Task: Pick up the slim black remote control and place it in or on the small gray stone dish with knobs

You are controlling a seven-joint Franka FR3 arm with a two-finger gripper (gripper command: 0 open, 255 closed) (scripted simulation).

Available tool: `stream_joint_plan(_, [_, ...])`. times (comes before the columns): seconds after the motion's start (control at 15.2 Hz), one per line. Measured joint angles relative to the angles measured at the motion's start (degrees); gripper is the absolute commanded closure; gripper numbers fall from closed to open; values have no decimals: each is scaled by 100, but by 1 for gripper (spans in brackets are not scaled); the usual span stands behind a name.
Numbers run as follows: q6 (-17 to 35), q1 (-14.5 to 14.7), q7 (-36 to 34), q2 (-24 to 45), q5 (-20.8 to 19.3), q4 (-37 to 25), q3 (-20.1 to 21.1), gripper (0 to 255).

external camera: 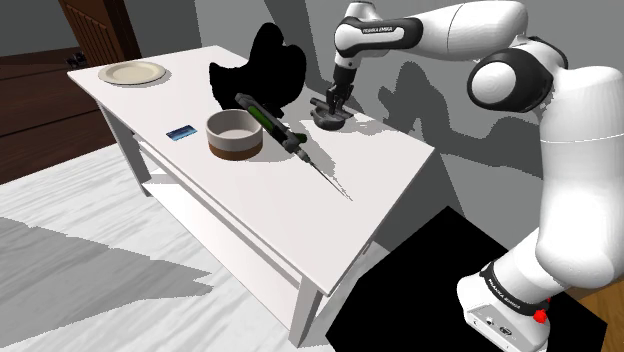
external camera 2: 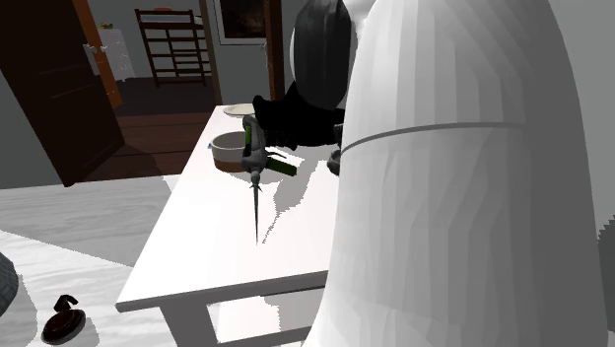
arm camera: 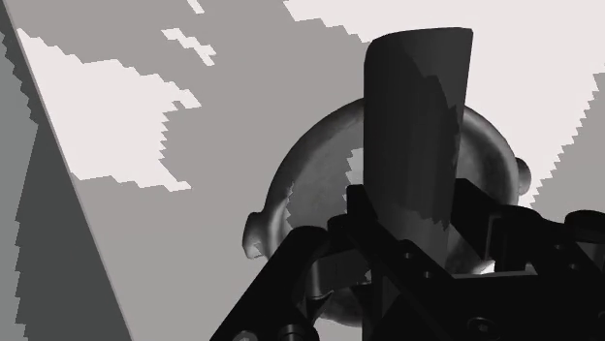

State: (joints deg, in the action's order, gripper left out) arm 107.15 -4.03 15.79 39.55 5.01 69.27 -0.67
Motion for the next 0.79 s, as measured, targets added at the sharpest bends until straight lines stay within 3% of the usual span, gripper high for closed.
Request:
stream_joint_plan(0.26, [13, 0, 2, -7, 1, 20, 0, 255])
stream_joint_plan(0.33, [14, 0, 2, -8, 1, 23, 0, 0])
stream_joint_plan(0.79, [-58, -6, 4, -14, 0, -35, -1, 0])
